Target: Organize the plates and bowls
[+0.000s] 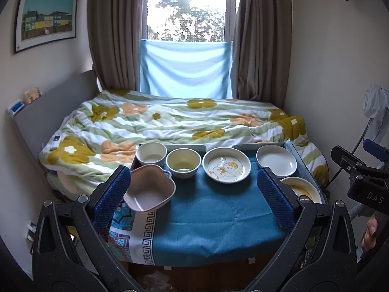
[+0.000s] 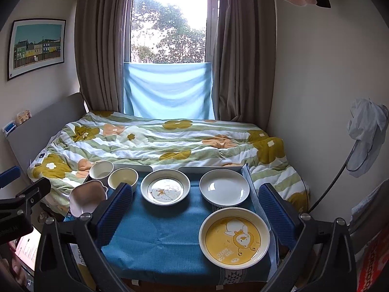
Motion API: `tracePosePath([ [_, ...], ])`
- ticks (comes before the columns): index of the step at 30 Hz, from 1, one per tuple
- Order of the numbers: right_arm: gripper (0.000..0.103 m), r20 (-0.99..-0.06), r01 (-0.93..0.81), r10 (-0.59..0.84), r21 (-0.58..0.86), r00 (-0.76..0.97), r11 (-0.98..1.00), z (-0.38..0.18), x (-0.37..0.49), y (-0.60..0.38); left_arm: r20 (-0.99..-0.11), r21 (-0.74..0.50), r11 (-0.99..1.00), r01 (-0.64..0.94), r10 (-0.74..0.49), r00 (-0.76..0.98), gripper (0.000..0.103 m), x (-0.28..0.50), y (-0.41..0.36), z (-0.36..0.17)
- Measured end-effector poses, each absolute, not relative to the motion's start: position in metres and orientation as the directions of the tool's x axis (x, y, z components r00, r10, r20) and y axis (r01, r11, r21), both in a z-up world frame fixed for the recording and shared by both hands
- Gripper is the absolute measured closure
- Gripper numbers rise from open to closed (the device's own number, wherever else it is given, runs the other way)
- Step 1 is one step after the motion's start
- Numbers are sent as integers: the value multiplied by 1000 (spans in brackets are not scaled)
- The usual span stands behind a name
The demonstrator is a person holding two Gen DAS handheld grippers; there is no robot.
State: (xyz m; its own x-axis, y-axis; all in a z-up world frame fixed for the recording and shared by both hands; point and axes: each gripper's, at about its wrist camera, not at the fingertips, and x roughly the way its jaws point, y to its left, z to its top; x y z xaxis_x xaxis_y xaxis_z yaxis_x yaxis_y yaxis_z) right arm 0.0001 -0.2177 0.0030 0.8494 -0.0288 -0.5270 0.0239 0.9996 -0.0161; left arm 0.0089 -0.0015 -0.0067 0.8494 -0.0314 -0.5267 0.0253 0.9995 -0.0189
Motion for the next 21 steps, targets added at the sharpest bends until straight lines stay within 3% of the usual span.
tracePosePath([
  [21,0,-539,16,-20,-13,842,1000,3,6,-215,-538,-18,1000,10,-18,843,0,17,-5,-3],
])
